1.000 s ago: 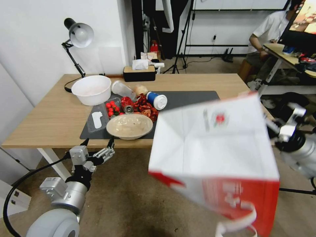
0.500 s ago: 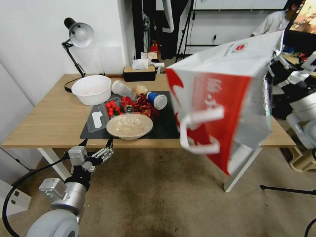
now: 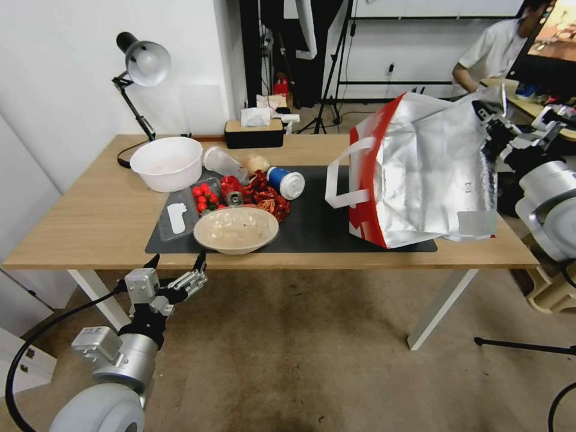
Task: Pick up the food delivery bag from the floor and place it on the table.
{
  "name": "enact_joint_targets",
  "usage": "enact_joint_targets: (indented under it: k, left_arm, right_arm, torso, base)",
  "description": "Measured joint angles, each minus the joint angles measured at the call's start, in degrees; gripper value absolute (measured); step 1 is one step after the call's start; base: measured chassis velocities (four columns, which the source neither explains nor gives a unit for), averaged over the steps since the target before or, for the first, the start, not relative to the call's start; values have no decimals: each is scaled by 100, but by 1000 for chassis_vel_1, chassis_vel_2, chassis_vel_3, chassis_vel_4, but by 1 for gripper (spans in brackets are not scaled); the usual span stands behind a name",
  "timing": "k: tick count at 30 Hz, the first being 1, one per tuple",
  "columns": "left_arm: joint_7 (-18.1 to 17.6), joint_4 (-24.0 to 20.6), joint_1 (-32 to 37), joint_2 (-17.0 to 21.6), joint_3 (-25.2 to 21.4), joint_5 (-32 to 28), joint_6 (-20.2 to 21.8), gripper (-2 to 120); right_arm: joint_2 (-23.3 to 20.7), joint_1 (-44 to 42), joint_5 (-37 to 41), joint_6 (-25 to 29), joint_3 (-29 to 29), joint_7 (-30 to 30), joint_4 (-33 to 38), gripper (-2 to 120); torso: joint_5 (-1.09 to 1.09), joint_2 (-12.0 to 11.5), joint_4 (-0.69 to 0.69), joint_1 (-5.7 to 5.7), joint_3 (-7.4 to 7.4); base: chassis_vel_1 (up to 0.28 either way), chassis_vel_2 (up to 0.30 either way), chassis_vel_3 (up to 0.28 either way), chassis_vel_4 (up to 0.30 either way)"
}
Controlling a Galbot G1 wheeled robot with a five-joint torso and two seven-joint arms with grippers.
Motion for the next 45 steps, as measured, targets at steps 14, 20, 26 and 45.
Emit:
enact_joint_targets:
  k: [14, 20, 26, 45]
  left_arm:
    - [-3, -9, 17, 17, -20, -2, -44, 100]
    - [-3, -10, 61, -7, 24, 20, -105, 100]
    - [-10, -60, 95, -28, 71, 46, -123, 100]
    - [3, -378, 156, 64, -267, -151, -40, 100]
  right_arm:
    - [168, 562, -231, -165, -424, 764, -135, 0]
    - [192, 796, -328, -188, -588, 923, -252, 0]
    - [247, 1027, -329, -225, -729, 989, -414, 19]
    - [311, 30, -725, -312, -398, 579, 177, 89]
  torso:
    - [0, -4, 1, -1, -2]
    - [0, -5, 1, -1, -2]
    - [0, -5, 0, -2, -2]
    - [6, -6, -3, -3, -4]
  base:
    - [0, 0, 0, 0]
    - [0, 0, 0, 0]
    - [0, 0, 0, 0]
    - [0, 0, 0, 0]
